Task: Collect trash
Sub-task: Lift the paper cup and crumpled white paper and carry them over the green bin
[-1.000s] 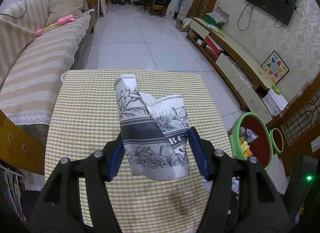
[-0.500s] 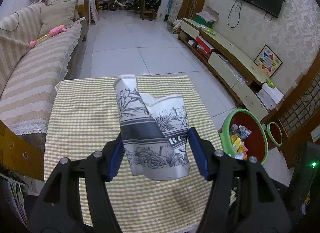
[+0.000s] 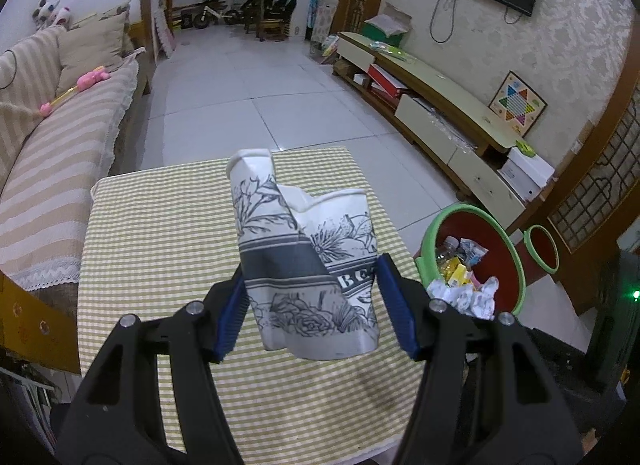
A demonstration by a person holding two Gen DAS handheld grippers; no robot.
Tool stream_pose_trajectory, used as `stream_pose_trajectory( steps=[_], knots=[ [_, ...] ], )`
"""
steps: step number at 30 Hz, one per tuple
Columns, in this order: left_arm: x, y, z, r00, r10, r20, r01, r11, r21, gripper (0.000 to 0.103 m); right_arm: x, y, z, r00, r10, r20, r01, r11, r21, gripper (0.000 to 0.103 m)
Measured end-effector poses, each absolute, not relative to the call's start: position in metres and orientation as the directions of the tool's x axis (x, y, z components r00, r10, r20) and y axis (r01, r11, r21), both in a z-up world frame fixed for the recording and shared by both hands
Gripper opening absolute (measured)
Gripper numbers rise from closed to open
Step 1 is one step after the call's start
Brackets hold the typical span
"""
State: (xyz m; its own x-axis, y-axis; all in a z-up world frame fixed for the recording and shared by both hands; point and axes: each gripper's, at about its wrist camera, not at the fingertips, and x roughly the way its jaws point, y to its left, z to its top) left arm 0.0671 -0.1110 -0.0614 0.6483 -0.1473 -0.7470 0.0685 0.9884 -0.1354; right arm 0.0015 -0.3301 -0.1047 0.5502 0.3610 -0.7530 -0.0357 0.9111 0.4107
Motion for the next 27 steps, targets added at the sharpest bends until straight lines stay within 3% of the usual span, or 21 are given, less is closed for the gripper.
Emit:
stream_pose_trajectory(
  steps=[18, 27],
  knots=[
    [0.086, -0.173, -0.075, 0.592, -0.24, -0.769, 0.19, 0.969, -0.156, 0.058, -0.002, -0.42, -0.1, 0.613, 0.242, -0.752, 0.123, 0.911, 0.394, 0.054],
    [0.106, -0.2, -0.091, 0.542, -0.32, -0.777, 0.225, 0.946, -0.233, 0.058, 0.006, -0.452, -0.102, 0.627, 0.194, -0.754, 0.183, 0.905, 0.384, 0.054]
  ],
)
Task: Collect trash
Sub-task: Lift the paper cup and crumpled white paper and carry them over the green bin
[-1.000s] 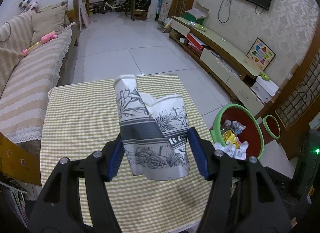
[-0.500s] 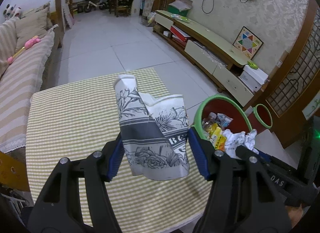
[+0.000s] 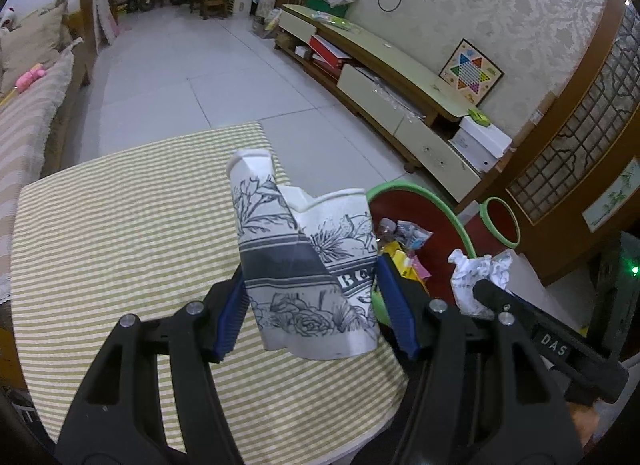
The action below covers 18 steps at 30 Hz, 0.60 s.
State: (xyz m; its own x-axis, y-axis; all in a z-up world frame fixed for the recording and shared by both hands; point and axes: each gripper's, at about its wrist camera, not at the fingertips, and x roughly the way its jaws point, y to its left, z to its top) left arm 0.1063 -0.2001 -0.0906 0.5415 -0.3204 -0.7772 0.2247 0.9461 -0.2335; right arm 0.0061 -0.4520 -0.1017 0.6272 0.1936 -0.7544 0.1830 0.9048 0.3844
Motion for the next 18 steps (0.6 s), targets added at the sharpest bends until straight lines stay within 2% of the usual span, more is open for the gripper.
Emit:
stream_pose_trajectory(
  steps=[18],
  knots=[
    [0.148, -0.259, -0.114, 0.463, -0.4, -0.791, 0.288, 0.912, -0.293, 0.058, 0.025, -0.492, -0.109, 0.638, 0.137, -0.758, 0.249, 0.894, 0.372, 0.054]
  ],
)
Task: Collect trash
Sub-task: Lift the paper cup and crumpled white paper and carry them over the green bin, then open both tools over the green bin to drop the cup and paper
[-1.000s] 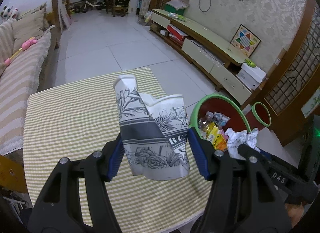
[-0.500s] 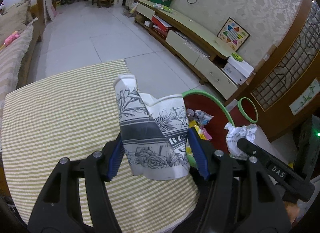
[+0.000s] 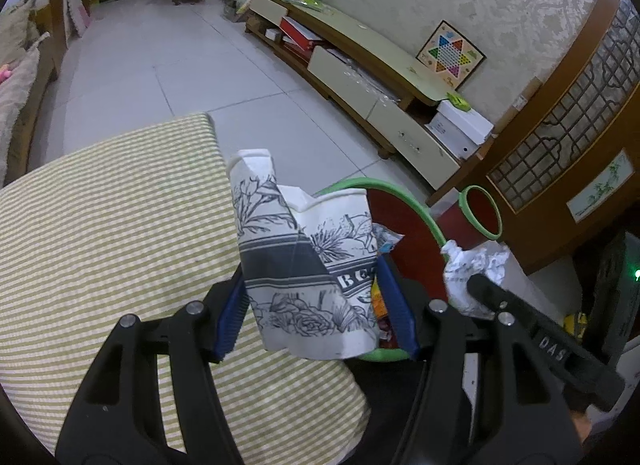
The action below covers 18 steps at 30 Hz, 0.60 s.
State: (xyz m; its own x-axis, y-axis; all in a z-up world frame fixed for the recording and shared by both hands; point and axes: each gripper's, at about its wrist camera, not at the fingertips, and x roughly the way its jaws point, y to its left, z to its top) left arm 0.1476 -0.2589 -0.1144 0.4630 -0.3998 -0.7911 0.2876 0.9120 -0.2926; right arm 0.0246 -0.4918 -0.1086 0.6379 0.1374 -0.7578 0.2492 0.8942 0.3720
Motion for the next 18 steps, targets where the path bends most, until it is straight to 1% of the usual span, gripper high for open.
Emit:
stream_pose_trajectory(
  steps=[4, 8, 10, 11, 12, 13, 14, 15, 18],
  knots=[
    [0.161, -0.271, -0.122, 0.443, -0.412, -0.796, 0.296, 0.905, -0.304, 0.058, 0.033, -0.496, -0.112, 0.637, 0.126, -0.76, 0.255, 0.896, 0.363, 0.054],
    [0.17, -0.285, -0.119, 0.442, -0.422, -0.792, 0.326, 0.898, -0.297, 0.058, 0.046, -0.499, -0.116, 0.637, 0.112, -0.763, 0.258, 0.901, 0.348, 0.054],
    [0.173, -0.291, -0.114, 0.445, -0.442, -0.779, 0.347, 0.887, -0.304, 0.06, 0.053, -0.497, -0.118, 0.637, 0.098, -0.765, 0.256, 0.909, 0.33, 0.06],
    [0.174, -0.292, -0.112, 0.449, -0.447, -0.774, 0.354, 0.884, -0.305, 0.067, 0.056, -0.497, -0.119, 0.636, 0.085, -0.767, 0.258, 0.913, 0.315, 0.063],
    [0.175, -0.293, -0.11, 0.453, -0.446, -0.772, 0.356, 0.884, -0.303, 0.077, 0.06, -0.495, -0.121, 0.633, 0.066, -0.771, 0.263, 0.919, 0.294, 0.071],
    [0.176, -0.293, -0.107, 0.464, -0.442, -0.767, 0.354, 0.887, -0.297, 0.081, 0.062, -0.495, -0.122, 0.632, 0.054, -0.773, 0.27, 0.92, 0.285, 0.075],
    [0.176, -0.29, -0.104, 0.474, -0.441, -0.762, 0.349, 0.889, -0.297, 0.087, 0.064, -0.494, -0.123, 0.633, 0.039, -0.773, 0.282, 0.919, 0.277, 0.082],
    [0.175, -0.288, -0.103, 0.477, -0.443, -0.759, 0.346, 0.889, -0.3, 0.09, 0.064, -0.494, -0.123, 0.635, 0.035, -0.772, 0.287, 0.917, 0.278, 0.083],
    [0.171, -0.273, -0.097, 0.481, -0.445, -0.755, 0.338, 0.889, -0.308, 0.09, 0.062, -0.491, -0.123, 0.63, 0.025, -0.776, 0.308, 0.909, 0.28, 0.084]
  ],
)
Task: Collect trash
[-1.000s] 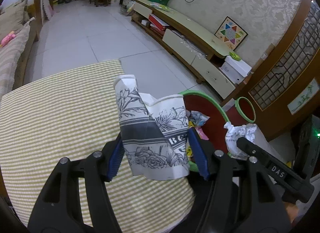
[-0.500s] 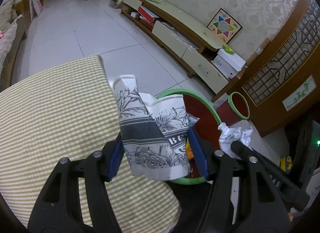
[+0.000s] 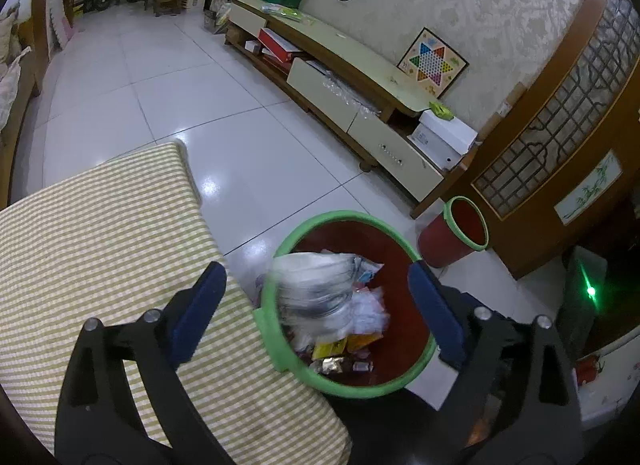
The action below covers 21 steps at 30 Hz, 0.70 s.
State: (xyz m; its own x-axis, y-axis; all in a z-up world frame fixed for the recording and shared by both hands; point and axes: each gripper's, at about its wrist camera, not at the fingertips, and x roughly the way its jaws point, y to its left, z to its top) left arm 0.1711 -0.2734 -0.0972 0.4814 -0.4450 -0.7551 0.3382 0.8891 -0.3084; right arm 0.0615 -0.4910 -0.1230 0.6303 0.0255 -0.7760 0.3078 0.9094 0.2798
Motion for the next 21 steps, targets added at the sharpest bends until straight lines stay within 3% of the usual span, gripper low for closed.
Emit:
stream_pose_trajectory(
  steps=[4, 7, 10, 15, 21],
  knots=[
    [0.159, -0.244, -0.084, 0.507, -0.423, -0.751, 0.321, 0.901, -0.292, 0.09, 0.051, -0.473, -0.112, 0.646, 0.009, -0.763, 0.29, 0.922, 0.257, 0.085],
    [0.144, -0.215, -0.069, 0.549, -0.423, -0.721, 0.308, 0.904, -0.295, 0.091, 0.037, -0.449, -0.091, 0.702, -0.008, -0.712, 0.246, 0.941, 0.231, 0.095],
    [0.126, -0.187, -0.049, 0.611, -0.408, -0.678, 0.291, 0.913, -0.287, 0.097, 0.017, -0.423, -0.067, 0.788, -0.045, -0.614, 0.21, 0.957, 0.2, 0.096],
    [0.094, -0.144, -0.016, 0.714, -0.373, -0.593, 0.247, 0.926, -0.284, 0.097, -0.012, -0.382, -0.031, 0.908, -0.088, -0.41, 0.182, 0.964, 0.196, 0.096],
    [0.07, -0.108, 0.01, 0.799, -0.281, -0.531, 0.175, 0.955, -0.241, 0.098, -0.017, -0.354, -0.01, 0.932, -0.072, -0.355, 0.15, 0.969, 0.196, 0.096]
  ],
)
